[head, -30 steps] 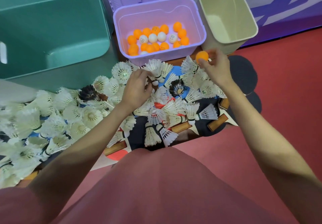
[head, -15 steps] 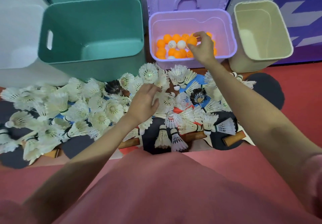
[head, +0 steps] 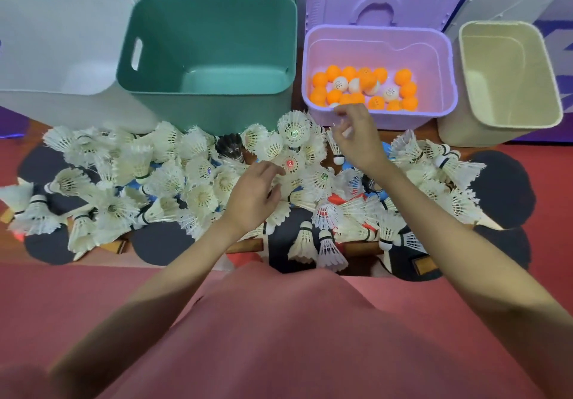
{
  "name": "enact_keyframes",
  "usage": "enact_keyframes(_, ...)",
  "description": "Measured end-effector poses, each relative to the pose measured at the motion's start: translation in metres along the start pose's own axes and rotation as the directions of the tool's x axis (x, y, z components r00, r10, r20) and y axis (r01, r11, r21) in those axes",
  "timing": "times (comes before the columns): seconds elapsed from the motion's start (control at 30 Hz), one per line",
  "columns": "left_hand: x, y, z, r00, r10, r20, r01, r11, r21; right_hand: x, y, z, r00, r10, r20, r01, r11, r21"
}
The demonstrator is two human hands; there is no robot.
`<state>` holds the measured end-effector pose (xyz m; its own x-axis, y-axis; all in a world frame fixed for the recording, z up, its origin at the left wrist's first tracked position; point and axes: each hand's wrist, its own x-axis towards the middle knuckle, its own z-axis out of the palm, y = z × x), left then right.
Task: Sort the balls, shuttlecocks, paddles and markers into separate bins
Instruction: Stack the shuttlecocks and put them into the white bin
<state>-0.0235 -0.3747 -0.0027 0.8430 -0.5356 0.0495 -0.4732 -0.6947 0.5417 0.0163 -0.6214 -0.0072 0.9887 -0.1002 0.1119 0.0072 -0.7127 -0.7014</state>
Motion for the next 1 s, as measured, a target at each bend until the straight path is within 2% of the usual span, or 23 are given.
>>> enact_keyframes(0.17,-0.021,-0.008,-0.01,0.987,-0.087,-0.133,0.087,0.996,-0.001,-0.041,-0.019,0.023,0.967,-0.155,0.203,0.167,0.985,-0.041)
enact_keyframes(0.3,-0.046,-0.028,-0.02,0.959,-0.194,-0.206,0.194,0.981,-0.019,-0.055,-0.039,0.046,0.948,-0.203,0.243,0.222,0.974,-0.053)
enact_keyframes(0.4,-0.066,-0.047,-0.029,0.94,-0.262,-0.217,0.27,0.963,0.008,-0.057,-0.058,0.062,0.941,-0.19,0.281,0.219,0.973,-0.077)
enact_keyframes(0.5,-0.082,-0.063,-0.038,0.931,-0.297,-0.21,0.306,0.952,0.012,-0.062,-0.074,0.078,0.907,-0.242,0.346,0.282,0.957,-0.072)
enact_keyframes(0.67,-0.095,-0.08,-0.049,0.925,-0.323,-0.201,0.326,0.945,-0.019,-0.066,-0.094,0.102,0.889,-0.18,0.421,0.265,0.952,-0.152)
enact_keyframes(0.8,-0.098,-0.088,-0.053,0.924,-0.32,-0.21,0.315,0.947,-0.054,-0.067,-0.107,0.117,0.848,-0.232,0.477,0.337,0.93,-0.147)
enact_keyframes(0.9,-0.099,-0.094,-0.054,0.925,-0.324,-0.199,0.316,0.946,-0.068,-0.066,-0.111,0.13,0.823,-0.149,0.548,0.334,0.908,-0.255)
enact_keyframes(1.0,-0.099,-0.099,-0.057,0.936,-0.305,-0.177,0.295,0.952,-0.081,-0.065,-0.114,0.138,0.835,-0.116,0.537,0.322,0.895,-0.308)
